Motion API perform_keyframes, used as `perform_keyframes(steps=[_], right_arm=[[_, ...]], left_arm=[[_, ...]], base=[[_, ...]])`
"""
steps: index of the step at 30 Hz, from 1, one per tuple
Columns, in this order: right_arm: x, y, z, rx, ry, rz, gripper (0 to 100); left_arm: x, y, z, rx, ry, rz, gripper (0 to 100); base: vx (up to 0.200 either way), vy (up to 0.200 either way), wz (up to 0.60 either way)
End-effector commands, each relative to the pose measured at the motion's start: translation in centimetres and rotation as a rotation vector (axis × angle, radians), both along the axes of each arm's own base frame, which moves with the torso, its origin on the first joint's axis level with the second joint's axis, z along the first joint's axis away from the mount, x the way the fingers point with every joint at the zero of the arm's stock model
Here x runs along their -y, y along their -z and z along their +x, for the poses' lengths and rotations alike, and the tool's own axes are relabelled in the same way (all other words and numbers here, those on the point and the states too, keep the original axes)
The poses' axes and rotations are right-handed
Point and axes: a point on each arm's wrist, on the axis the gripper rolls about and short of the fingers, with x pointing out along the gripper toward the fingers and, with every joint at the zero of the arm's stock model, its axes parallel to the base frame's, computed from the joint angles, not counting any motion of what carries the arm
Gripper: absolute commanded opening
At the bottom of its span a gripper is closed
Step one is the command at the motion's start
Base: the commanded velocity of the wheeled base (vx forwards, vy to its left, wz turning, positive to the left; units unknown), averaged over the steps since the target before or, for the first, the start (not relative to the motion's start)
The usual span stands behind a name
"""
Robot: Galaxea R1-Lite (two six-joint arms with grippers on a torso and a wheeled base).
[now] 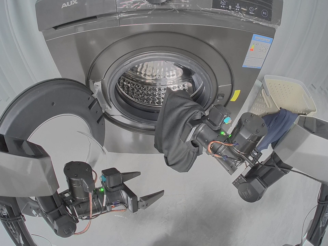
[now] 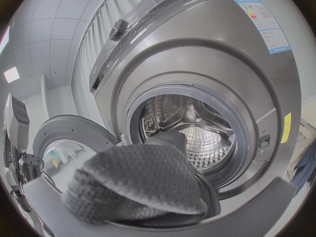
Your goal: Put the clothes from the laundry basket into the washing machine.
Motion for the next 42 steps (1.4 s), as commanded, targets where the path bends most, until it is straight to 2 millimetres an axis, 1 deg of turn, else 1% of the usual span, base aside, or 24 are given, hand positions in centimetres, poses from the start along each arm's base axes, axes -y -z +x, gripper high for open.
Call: perform_keyframes(steps=[1,2,5,10,14,20,23,29,34,36,37,40,42], right_arm=[[-0.5,0.4,-0.2,-0.009,-0.014,-0.008,0],[-0.6,0.5,-0.3,-0.01,-0.018,-0.009,0],[-0.9,0.5,-0.5,-0.01,-0.026,-0.009,0],[-1.5,0.6,-1.1,-0.014,-0.047,-0.012,0],[-2.0,0.7,-1.4,-0.015,-0.063,-0.013,0],[-2.6,0.8,-2.1,-0.021,-0.085,-0.016,0],[-3.0,0.7,-2.5,-0.023,-0.072,-0.008,0],[-3.2,0.8,-3.3,-0.034,-0.08,-0.012,0],[-3.2,0.9,-3.3,-0.035,-0.08,-0.014,0],[-3.2,0.8,-3.3,-0.034,-0.08,-0.012,0],[-3.2,0.7,-3.3,-0.033,-0.08,-0.011,0],[-3.2,0.6,-3.3,-0.03,-0.081,-0.007,0],[-3.1,0.6,-3.3,-0.03,-0.079,-0.007,0]], left_arm=[[1.6,-1.9,2.5,0.109,-0.003,-0.078,100],[2.2,-2.3,3.1,0.125,-0.002,-0.104,100],[3.5,-2.5,3.9,0.131,0.018,-0.141,100],[5.0,-2.8,5.6,0.169,0.025,-0.182,100],[5.9,-2.6,6.6,0.187,0.029,-0.195,100],[6.7,-2.0,7.7,0.196,0.012,-0.201,100],[7.0,-1.4,8.9,0.206,-0.029,-0.201,100],[7.7,-1.1,10.7,0.243,-0.112,-0.22,100],[7.9,-1.1,11.2,0.255,-0.14,-0.226,100],[7.9,-0.5,11.2,0.245,-0.149,-0.216,100],[7.8,-0.3,11.2,0.242,-0.154,-0.211,0],[7.5,-0.1,11.5,0.238,-0.169,-0.206,0],[7.4,-0.3,11.7,0.245,-0.177,-0.21,0]], base=[[0.0,0.0,0.0],[0.0,0.0,0.0],[0.0,0.0,0.0],[0.0,0.0,0.0],[0.0,0.0,0.0],[0.0,0.0,0.0],[0.0,0.0,0.0],[0.0,0.0,0.0],[0.0,0.0,0.0],[0.0,0.0,0.0],[0.0,0.0,0.0],[0.0,0.0,0.0],[0.0,0.0,0.0]])
